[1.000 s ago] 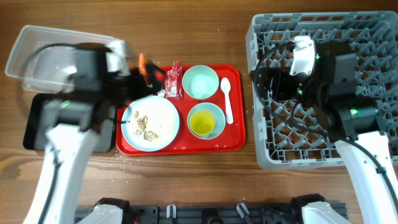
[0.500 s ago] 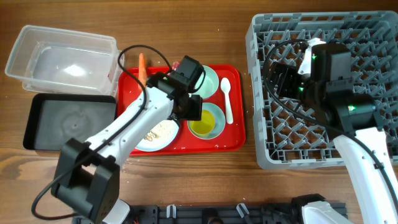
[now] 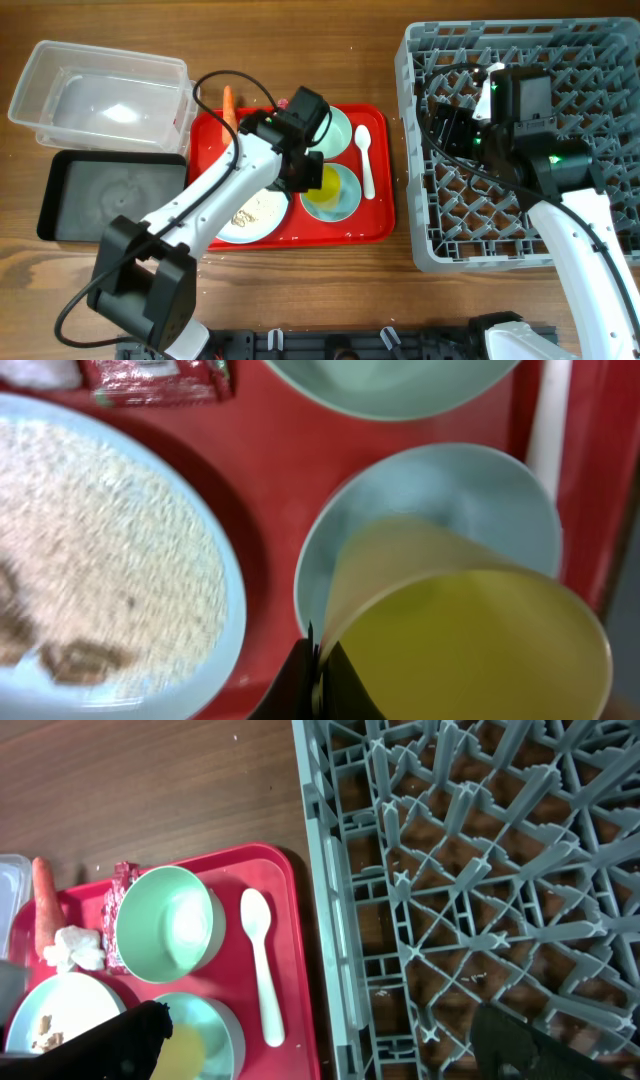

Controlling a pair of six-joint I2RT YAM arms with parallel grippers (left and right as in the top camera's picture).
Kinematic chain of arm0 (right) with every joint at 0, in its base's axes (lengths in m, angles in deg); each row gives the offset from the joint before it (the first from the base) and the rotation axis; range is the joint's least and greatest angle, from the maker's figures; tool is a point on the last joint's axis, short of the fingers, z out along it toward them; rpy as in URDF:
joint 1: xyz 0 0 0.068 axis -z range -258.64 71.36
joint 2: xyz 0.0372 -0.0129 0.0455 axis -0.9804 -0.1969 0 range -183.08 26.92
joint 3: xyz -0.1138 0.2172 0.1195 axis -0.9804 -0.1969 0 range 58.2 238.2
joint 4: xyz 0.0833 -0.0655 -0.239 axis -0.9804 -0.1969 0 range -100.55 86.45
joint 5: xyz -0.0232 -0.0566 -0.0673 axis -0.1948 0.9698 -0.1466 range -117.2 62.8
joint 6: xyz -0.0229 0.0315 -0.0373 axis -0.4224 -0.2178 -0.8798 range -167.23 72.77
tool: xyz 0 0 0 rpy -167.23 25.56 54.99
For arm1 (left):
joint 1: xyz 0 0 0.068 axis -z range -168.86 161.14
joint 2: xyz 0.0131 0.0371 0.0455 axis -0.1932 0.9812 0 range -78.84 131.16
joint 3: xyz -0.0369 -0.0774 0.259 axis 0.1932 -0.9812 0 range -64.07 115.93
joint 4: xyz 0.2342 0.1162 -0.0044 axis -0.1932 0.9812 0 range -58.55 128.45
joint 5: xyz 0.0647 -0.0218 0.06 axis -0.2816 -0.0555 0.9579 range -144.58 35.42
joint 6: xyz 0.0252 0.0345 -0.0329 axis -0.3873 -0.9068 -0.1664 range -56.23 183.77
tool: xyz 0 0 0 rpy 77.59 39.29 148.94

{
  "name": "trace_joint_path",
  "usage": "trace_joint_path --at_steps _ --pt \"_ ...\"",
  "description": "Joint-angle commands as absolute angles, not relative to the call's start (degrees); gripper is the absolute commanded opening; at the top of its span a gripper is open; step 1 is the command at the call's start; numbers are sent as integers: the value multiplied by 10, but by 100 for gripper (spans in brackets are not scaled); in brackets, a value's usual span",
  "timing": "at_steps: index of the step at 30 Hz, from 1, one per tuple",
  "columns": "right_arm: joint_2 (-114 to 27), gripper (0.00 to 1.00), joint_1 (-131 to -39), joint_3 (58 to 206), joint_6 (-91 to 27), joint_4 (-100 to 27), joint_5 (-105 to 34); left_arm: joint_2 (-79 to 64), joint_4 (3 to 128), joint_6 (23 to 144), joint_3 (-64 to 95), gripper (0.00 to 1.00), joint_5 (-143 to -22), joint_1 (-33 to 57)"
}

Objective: Sort waste into correct bins and load items into the dishwasher rack
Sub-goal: 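Reach the left gripper to the yellow cup and grasp it, then lift the yellow cup and hand it to the right gripper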

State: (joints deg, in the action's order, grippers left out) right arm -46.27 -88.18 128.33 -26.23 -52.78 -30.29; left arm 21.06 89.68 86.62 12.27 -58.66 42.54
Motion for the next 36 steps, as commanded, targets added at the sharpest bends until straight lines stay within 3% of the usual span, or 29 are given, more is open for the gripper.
trace_joint_path --at_steps 1,3,7,11,14,22,30,32,36 --pt "-467 100 -880 1295 -256 -527 -292 165 951 865 222 4 -628 370" --pt "-467 100 -880 1295 -258 -525 -303 152 956 841 258 4 -718 322" --pt "-467 100 -880 1295 -286 -507 -410 152 925 794 265 4 -1010 208" --pt "-467 91 -880 1295 -399 -380 -792 171 925 789 265 4 -1239 129" --pt "-468 91 -880 1295 -395 -286 -906 171 925 790 265 4 -1305 119" --pt "-478 91 -935 1295 -365 -191 -910 171 925 792 265 4 -1395 120" --pt "-501 91 -960 1295 -335 -110 -925 171 928 792 265 4 -1393 154" --pt "-501 84 -960 1295 -336 -104 -924 171 928 792 265 4 -1387 169" --pt "-501 85 -957 1295 -343 -164 -836 171 927 791 265 4 -1387 177"
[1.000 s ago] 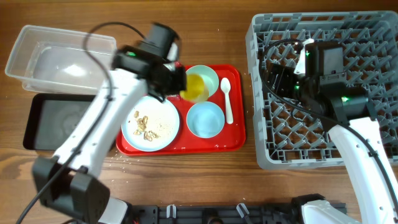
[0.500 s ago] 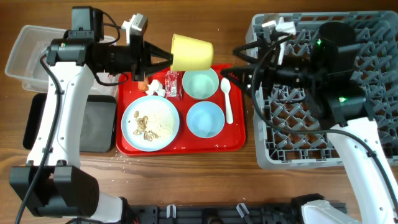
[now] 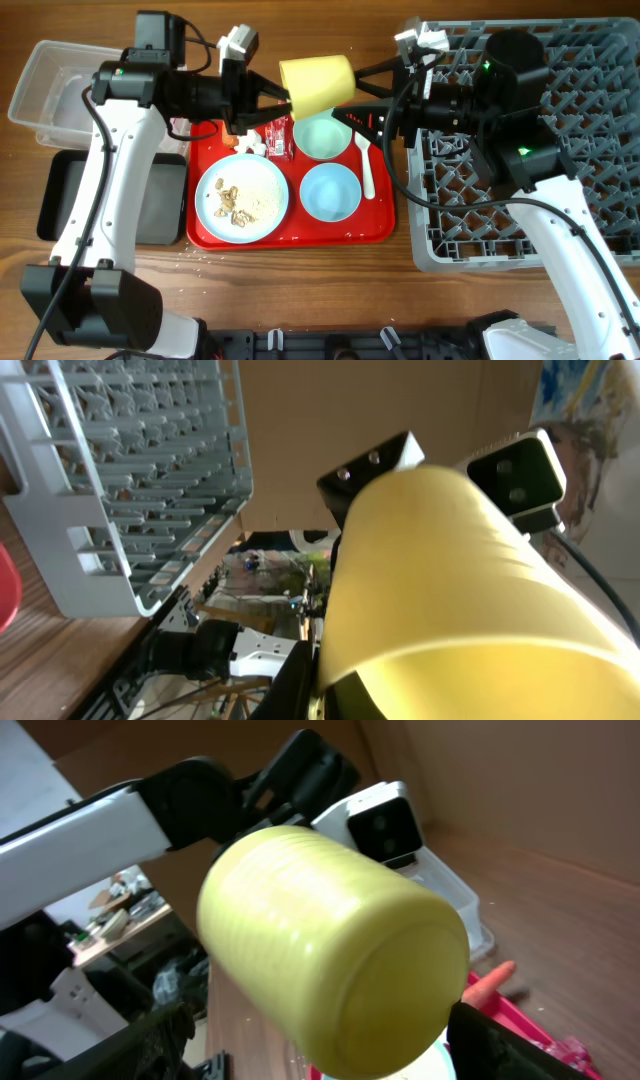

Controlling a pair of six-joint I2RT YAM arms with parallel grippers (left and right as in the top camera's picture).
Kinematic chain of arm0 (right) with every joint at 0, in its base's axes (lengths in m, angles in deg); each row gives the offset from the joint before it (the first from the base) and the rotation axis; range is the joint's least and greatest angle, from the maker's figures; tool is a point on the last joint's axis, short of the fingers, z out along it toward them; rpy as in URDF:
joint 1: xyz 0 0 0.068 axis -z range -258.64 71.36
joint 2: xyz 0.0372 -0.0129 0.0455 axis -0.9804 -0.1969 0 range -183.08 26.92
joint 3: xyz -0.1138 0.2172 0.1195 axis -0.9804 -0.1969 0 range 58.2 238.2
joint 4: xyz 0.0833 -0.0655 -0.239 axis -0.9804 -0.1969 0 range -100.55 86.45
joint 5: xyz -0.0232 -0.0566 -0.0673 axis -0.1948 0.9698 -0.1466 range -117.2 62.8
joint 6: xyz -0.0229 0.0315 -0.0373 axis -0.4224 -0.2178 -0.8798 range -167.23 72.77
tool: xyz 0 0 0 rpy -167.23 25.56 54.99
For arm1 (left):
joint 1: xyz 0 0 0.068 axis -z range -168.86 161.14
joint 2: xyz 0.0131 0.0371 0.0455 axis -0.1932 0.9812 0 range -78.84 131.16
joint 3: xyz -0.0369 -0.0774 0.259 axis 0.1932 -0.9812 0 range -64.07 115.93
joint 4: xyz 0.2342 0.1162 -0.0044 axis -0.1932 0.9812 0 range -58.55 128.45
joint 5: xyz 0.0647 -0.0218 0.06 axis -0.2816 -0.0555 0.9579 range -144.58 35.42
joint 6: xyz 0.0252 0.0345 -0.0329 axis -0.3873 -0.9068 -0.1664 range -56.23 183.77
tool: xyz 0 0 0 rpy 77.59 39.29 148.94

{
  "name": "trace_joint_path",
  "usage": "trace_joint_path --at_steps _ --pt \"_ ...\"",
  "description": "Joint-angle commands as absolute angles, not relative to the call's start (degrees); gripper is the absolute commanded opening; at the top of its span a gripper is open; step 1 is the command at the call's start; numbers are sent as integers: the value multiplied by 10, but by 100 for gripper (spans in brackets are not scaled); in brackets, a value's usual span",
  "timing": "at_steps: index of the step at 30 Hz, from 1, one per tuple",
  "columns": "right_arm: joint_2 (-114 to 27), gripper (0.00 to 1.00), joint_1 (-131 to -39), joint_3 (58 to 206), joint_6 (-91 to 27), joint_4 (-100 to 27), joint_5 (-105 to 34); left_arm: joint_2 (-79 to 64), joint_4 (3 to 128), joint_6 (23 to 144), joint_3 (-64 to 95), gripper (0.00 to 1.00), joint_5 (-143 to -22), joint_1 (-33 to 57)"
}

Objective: Sort waste into correct bins and load items into the dishwasher rack
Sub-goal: 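Lift the yellow cup and hand it to the right gripper, then lower the yellow cup into the rack with the right gripper and release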

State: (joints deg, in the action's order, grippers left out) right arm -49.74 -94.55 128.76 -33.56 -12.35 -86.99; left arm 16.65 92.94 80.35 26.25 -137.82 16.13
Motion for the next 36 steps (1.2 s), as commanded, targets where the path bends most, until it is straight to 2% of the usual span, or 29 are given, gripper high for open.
trace_joint_path --at_steps 1,4,9,18,19,21,22,24,26,27,28,29,30,32,36 --pt "-501 85 -952 1295 -358 -183 -819 171 928 792 265 4 -1387 176" --pt "-501 86 -911 1295 -387 -199 -839 171 928 792 265 4 -1387 174" --pt "-501 90 -883 1295 -442 -196 -991 171 928 792 265 4 -1388 174" --pt "-506 90 -891 1295 -434 -195 -993 171 939 792 265 4 -1383 223" --pt "-506 87 -891 1295 -425 -194 -993 171 939 792 265 4 -1378 226" --pt "-506 70 -891 1295 -423 -193 -1003 171 939 792 265 4 -1357 232" --pt "-506 67 -891 1295 -423 -193 -1006 171 939 792 265 4 -1347 232" --pt "-506 55 -891 1295 -413 -193 -1006 171 938 792 265 4 -1334 232" --pt "-504 52 -891 1295 -406 -196 -1006 171 936 792 265 4 -1326 232" --pt "-503 50 -891 1295 -406 -199 -1006 171 928 793 265 12 -1320 231" --pt "-500 48 -891 1295 -406 -204 -1006 171 905 808 265 45 -1314 231" --pt "-497 47 -890 1295 -406 -205 -1003 171 889 819 265 94 -1314 231" --pt "-493 44 -888 1295 -406 -207 -998 171 870 828 265 100 -1314 231" --pt "-475 43 -877 1295 -406 -230 -965 171 840 840 265 100 -1303 223" --pt "-396 42 -821 1295 -413 -370 -761 171 835 840 265 100 -1282 169"
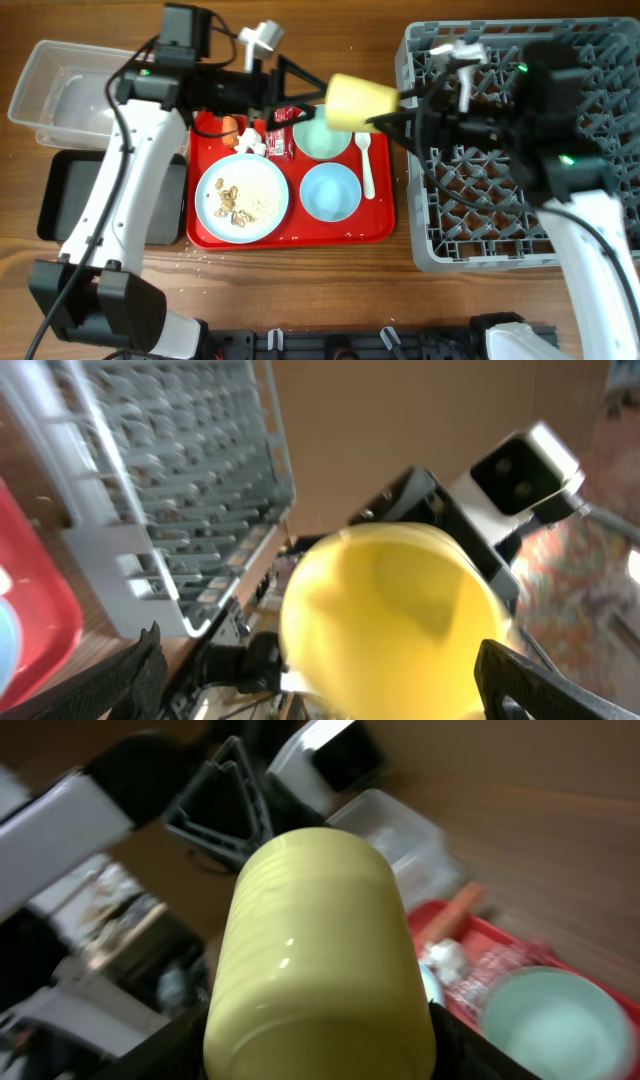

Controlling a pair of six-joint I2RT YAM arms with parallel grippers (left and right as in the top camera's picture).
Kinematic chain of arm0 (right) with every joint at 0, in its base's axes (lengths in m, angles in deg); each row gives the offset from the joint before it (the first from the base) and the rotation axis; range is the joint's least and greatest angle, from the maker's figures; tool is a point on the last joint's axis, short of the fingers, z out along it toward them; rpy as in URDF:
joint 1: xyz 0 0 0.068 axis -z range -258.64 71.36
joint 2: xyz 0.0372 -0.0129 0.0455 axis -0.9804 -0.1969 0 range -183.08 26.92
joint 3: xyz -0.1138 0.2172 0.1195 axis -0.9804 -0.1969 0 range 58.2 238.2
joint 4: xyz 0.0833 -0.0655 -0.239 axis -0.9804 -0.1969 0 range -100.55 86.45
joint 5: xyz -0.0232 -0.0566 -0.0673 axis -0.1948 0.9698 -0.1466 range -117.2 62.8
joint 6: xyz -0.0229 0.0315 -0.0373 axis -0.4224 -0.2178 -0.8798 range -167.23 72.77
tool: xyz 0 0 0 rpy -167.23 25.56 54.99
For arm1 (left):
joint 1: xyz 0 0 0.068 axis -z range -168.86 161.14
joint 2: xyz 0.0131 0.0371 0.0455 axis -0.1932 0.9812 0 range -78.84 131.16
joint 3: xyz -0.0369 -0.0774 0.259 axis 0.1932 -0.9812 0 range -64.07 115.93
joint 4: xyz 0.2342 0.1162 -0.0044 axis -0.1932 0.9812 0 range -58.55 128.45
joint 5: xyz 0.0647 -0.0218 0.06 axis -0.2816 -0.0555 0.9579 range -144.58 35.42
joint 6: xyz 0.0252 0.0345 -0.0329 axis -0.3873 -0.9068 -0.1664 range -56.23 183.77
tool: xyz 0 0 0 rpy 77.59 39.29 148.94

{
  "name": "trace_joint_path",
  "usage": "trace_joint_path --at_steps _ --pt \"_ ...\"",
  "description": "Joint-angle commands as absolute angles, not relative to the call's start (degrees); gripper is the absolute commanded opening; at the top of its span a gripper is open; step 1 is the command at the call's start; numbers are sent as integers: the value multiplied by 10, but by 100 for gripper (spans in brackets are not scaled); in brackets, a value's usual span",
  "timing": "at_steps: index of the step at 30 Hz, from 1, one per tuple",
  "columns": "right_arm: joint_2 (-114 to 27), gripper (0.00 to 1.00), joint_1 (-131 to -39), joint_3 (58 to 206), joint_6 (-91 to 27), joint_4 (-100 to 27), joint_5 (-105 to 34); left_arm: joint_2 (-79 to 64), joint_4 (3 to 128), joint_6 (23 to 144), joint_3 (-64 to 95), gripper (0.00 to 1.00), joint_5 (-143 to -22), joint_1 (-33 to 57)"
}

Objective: Sort waste into correct bins and load items into the dishwasher rack
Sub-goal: 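Lower the yellow cup into the rack with the right gripper and release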

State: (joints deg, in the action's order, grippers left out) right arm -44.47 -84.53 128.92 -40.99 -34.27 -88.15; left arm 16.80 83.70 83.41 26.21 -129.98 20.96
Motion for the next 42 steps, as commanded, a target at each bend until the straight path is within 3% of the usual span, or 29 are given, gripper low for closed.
trace_joint_path --at_steps 1,7,12,15,20,28,30,33,35,38,42 --pt "-368 41 -803 1295 -412 -427 -683 171 835 840 265 100 -1282 145" --pt "-366 40 -795 1295 -315 -686 -344 171 835 839 265 100 -1272 105" --pt "-452 39 -795 1295 -262 -768 -306 171 838 837 265 100 -1254 106" --pt "-506 39 -795 1295 -262 -769 -306 171 840 835 265 100 -1251 106" --pt "-554 67 -795 1295 -263 -765 -334 171 872 835 265 100 -1196 107" --pt "-434 78 -800 1295 -264 -687 -330 156 902 835 266 99 -1093 106" --pt "-437 79 -800 1295 -268 -689 -332 145 902 835 266 99 -1069 106" --pt "-438 78 -811 1295 -326 -645 -444 116 902 835 266 99 -1022 106" --pt "-438 73 -876 1295 -334 -561 -524 71 902 836 266 94 -936 107" --pt "-460 72 -986 1295 -290 -527 -434 24 925 835 266 92 -770 142" --pt "-556 60 -1062 1295 -270 -527 -400 18 952 836 266 91 -621 203"
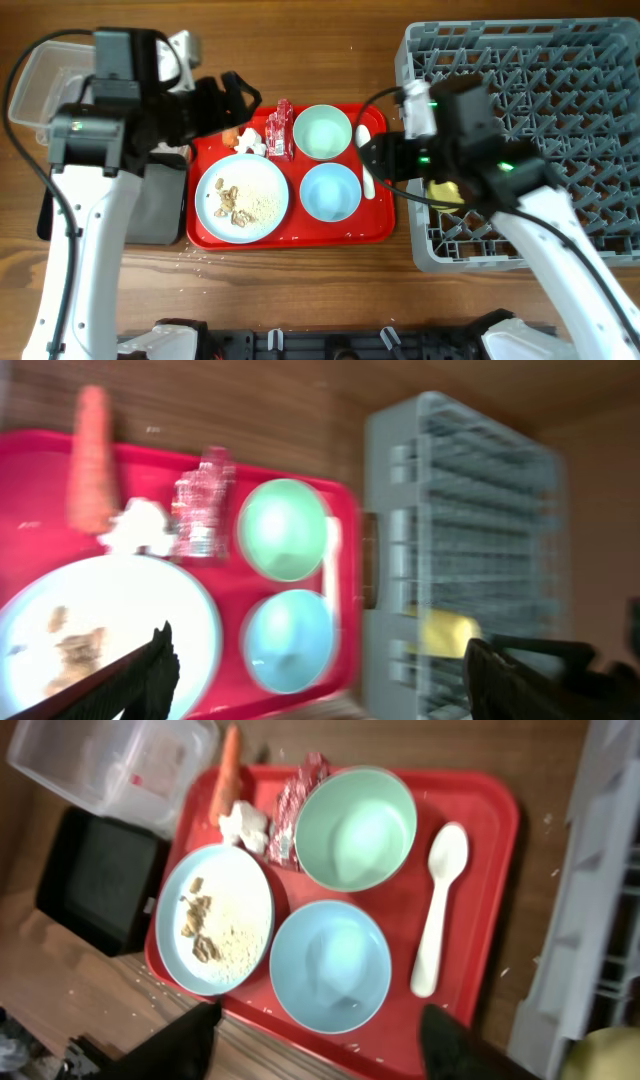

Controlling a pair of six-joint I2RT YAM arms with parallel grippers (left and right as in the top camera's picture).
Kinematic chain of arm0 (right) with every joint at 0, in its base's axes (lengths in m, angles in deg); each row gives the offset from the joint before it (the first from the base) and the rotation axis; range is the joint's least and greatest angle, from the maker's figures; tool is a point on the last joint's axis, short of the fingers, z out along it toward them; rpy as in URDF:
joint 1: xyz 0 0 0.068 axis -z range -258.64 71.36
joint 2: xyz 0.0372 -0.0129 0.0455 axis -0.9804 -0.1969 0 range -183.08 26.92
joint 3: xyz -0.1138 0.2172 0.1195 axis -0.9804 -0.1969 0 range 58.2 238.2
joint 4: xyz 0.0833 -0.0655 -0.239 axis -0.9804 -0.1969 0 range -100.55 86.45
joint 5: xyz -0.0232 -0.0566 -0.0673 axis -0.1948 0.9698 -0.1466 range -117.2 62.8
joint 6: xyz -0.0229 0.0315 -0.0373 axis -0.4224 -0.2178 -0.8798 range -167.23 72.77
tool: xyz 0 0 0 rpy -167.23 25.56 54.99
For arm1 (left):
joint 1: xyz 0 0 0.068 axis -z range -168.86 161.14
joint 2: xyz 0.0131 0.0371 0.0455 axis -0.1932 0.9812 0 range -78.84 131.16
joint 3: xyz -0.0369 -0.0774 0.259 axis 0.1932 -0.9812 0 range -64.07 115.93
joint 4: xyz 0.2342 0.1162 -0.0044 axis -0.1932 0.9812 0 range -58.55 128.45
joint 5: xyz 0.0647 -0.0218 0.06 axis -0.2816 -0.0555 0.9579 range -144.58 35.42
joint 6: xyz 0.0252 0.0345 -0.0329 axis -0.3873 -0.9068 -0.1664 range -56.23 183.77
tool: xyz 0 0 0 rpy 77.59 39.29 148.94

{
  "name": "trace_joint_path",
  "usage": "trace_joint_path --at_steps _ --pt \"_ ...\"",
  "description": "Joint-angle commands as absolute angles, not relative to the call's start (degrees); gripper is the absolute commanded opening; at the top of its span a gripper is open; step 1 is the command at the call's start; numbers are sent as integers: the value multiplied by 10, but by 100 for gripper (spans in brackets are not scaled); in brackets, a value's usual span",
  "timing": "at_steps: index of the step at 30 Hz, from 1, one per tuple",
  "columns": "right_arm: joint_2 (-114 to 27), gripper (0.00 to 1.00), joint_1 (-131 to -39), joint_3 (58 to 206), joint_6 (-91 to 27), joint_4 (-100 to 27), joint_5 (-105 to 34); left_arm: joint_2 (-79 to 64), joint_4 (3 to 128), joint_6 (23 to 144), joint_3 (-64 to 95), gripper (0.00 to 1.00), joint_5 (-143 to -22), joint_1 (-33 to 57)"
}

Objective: Sort waste into correct bins and load items into the dishwasher rack
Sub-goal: 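Lower the yellow cup into the rack with the right gripper and release, then reach the right gripper to the blue bowl and grasp its rim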

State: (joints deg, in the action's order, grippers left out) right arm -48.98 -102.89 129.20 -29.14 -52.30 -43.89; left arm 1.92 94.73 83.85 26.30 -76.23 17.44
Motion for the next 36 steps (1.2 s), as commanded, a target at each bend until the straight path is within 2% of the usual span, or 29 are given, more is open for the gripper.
trace_joint_path --at_steps 1,3,5,8,9,11,12,13,17,20,25,27,31,36 --pt "-612 57 -1073 1295 -242 -537 -354 10 953 838 269 87 -603 202" --pt "-684 52 -1075 1295 -236 -533 -343 -16 971 840 297 86 -560 182" --pt "-747 46 -1075 1295 -237 -535 -349 -51 987 840 336 100 -510 148" --pt "-803 38 -1076 1295 -237 -535 -349 -121 986 839 348 100 -491 70" --pt "-812 30 -1076 1295 -242 -523 -354 -137 988 839 348 100 -491 49" --pt "-815 23 -1076 1295 -247 -505 -363 -145 988 839 348 100 -491 45" --pt "-815 11 -1076 1295 -247 -500 -363 -147 988 839 348 100 -491 45" --pt "-815 4 -1076 1295 -248 -500 -362 -147 988 839 348 100 -491 45" --pt "-785 4 -1076 1296 -222 -514 -331 -145 988 839 348 100 -491 45" --pt "-681 4 -1074 1296 -221 -534 -272 -145 988 839 348 100 -491 45" --pt "-466 4 -1033 1296 -224 -585 35 -145 988 839 348 100 -491 45" --pt "-433 4 -968 1295 -224 -597 190 -145 988 839 348 100 -491 45" --pt "-484 4 -841 1295 -265 -534 233 -145 988 839 348 100 -491 45" --pt "-614 4 -803 1295 -357 -380 306 -145 988 839 348 100 -491 45"
